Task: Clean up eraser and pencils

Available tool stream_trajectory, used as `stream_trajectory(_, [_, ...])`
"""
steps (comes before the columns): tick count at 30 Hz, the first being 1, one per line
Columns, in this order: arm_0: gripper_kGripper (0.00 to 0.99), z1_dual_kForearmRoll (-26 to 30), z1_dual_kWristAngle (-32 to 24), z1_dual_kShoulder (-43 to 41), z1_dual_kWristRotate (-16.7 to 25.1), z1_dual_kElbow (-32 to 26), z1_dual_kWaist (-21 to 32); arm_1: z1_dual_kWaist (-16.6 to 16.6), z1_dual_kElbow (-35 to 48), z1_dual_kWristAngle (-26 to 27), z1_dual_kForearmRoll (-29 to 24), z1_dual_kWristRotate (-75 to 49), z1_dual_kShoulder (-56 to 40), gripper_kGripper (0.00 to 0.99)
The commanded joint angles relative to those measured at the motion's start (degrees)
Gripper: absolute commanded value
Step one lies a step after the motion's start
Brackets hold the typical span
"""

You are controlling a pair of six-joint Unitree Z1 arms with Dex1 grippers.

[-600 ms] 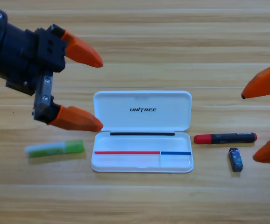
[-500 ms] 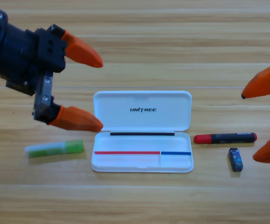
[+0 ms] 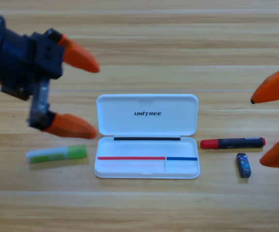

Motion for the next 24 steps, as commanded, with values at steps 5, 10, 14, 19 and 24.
stream_trajectory(5, [0.99,17.8,8.8,10.3,9.2,-18.4,9.5,-2.6,-1.6,-18.7,3.2,11.4,2.5,0.982])
stream_trajectory(10, [0.99,20.3,13.9,17.5,13.2,-20.4,15.7,-5.5,-2.7,-21.5,7.3,19.2,8.5,0.982])
stream_trajectory(14, [0.99,20.3,14.4,23.1,14.5,-18.9,19.1,-5.5,-2.6,-21.8,8.8,24.2,14.1,0.982])
stream_trajectory(19, [0.988,20.1,14.0,28.2,14.3,-17.0,20.4,-5.4,-1.5,-23.9,8.5,32.8,20.7,0.988])
stream_trajectory(24, [0.986,19.6,13.6,32.5,12.1,-15.5,20.4,-5.0,-0.7,-25.6,8.3,43.7,27.4,0.99])
